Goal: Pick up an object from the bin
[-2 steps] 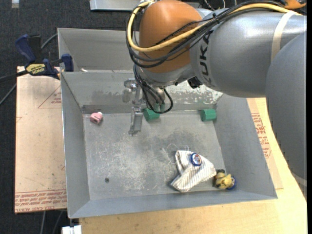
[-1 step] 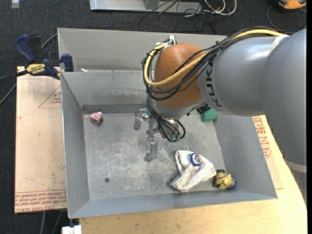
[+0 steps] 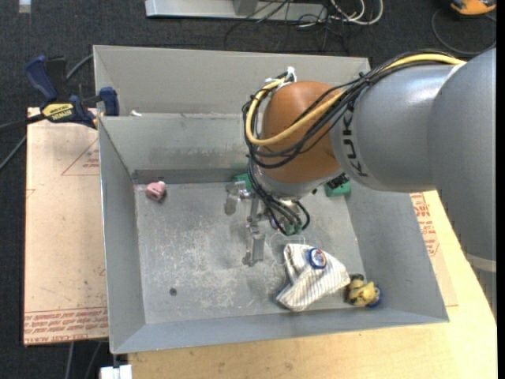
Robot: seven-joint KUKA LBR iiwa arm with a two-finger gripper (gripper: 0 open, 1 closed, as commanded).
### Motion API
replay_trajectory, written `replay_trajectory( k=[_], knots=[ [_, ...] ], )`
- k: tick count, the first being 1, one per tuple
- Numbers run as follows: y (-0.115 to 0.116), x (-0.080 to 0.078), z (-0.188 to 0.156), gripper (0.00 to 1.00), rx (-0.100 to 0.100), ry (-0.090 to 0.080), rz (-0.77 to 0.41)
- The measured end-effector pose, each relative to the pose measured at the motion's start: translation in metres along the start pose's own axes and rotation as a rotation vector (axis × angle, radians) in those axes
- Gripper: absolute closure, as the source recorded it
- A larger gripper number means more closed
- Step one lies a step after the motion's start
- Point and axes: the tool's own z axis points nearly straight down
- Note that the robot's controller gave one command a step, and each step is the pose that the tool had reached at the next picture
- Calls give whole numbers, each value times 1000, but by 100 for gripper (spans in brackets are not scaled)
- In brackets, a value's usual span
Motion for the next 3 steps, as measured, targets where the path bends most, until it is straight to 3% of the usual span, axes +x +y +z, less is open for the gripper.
replay_trajectory(
  k=[1,2,3],
  knots=[
    [-36,15,42,0,1,13,-39],
    [-41,17,47,0,0,3,-108],
    [-66,31,53,0,-1,10,-279]
  ],
)
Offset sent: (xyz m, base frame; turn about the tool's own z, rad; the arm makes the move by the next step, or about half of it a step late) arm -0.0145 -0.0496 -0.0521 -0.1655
